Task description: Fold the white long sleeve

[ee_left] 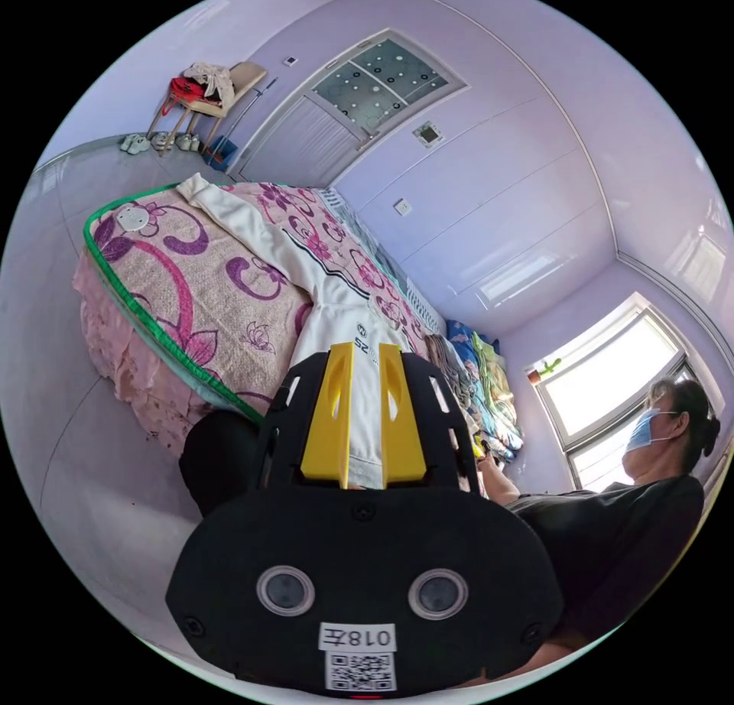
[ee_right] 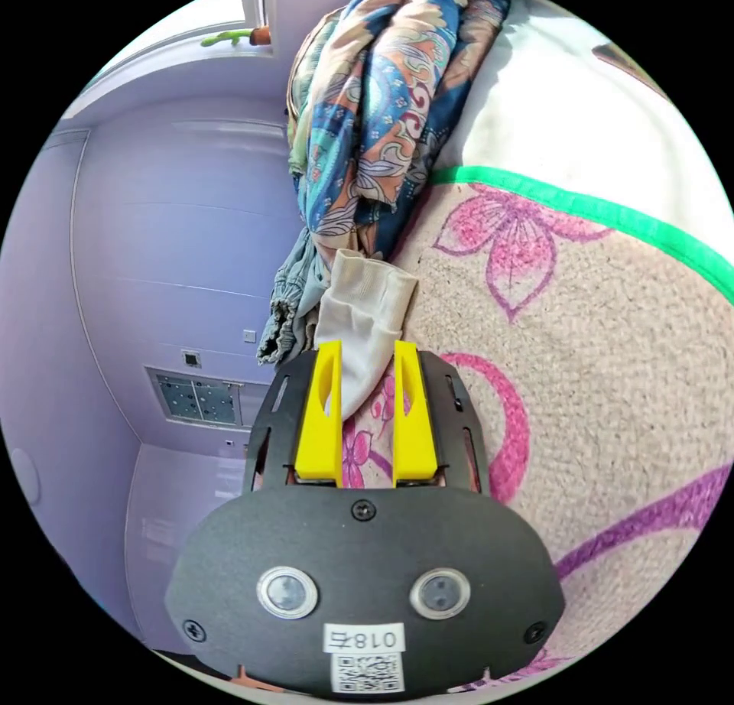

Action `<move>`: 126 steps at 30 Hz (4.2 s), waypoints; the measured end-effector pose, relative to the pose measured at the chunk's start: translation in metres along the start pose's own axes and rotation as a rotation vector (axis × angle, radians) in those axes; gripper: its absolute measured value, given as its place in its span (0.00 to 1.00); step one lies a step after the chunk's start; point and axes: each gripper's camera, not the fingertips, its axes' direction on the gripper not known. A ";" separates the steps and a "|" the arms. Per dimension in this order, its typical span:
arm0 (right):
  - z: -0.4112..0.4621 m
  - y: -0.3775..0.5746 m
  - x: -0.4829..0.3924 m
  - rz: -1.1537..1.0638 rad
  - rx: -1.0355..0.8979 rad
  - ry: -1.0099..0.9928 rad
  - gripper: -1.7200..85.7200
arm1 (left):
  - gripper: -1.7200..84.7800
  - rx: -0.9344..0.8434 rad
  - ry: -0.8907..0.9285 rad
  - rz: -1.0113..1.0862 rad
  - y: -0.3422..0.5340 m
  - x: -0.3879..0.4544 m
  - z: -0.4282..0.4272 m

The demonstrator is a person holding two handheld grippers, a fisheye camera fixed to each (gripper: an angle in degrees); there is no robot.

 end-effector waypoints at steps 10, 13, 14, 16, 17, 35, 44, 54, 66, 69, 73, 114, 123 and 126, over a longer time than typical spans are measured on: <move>0.006 0.000 -0.011 0.031 0.036 0.011 0.12 | 0.09 -0.029 -0.045 0.040 0.004 0.003 0.010; 0.008 0.002 -0.016 -0.001 0.020 0.015 0.12 | 0.09 -0.069 -0.041 0.039 0.006 -0.002 0.020; 0.010 0.000 -0.017 -0.001 0.020 -0.003 0.13 | 0.08 -0.075 -0.043 0.037 0.007 -0.004 0.023; 0.015 -0.002 -0.019 0.010 0.015 -0.016 0.13 | 0.08 -0.067 -0.043 0.039 0.009 -0.006 0.024; 0.018 -0.003 -0.022 0.012 0.013 -0.019 0.13 | 0.08 -0.065 -0.037 0.042 0.011 -0.007 0.024; 0.001 0.080 -0.085 -0.116 0.164 -0.015 0.04 | 0.08 0.008 0.013 0.009 0.030 -0.056 0.014; 0.010 0.147 -0.202 -0.364 0.162 -0.144 0.04 | 0.08 0.062 0.092 -0.084 0.055 -0.134 0.008; 0.189 0.391 -0.466 -1.112 -0.195 -0.006 0.04 | 0.08 0.111 0.118 -0.195 0.099 -0.234 -0.008; 0.496 0.794 -0.343 -1.848 -0.385 0.843 0.07 | 0.08 0.252 0.120 -0.285 0.132 -0.292 -0.059; 0.497 0.818 -0.344 -1.908 -0.359 0.853 0.08 | 0.08 0.260 0.101 -0.286 0.133 -0.302 -0.064; 0.475 0.840 -0.356 -1.964 -0.407 0.691 0.06 | 0.08 0.263 0.122 -0.271 0.123 -0.306 -0.051; 0.203 0.776 -0.218 -1.357 -0.318 0.698 0.01 | 0.05 0.527 0.086 -0.617 -0.194 -0.299 0.155; 0.164 0.773 -0.179 -1.293 -0.287 0.714 0.01 | 0.01 0.624 0.266 -0.319 -0.232 -0.155 0.144; 0.145 0.768 -0.166 -1.277 -0.254 0.713 0.01 | 0.01 0.579 0.323 -0.064 -0.269 -0.039 0.158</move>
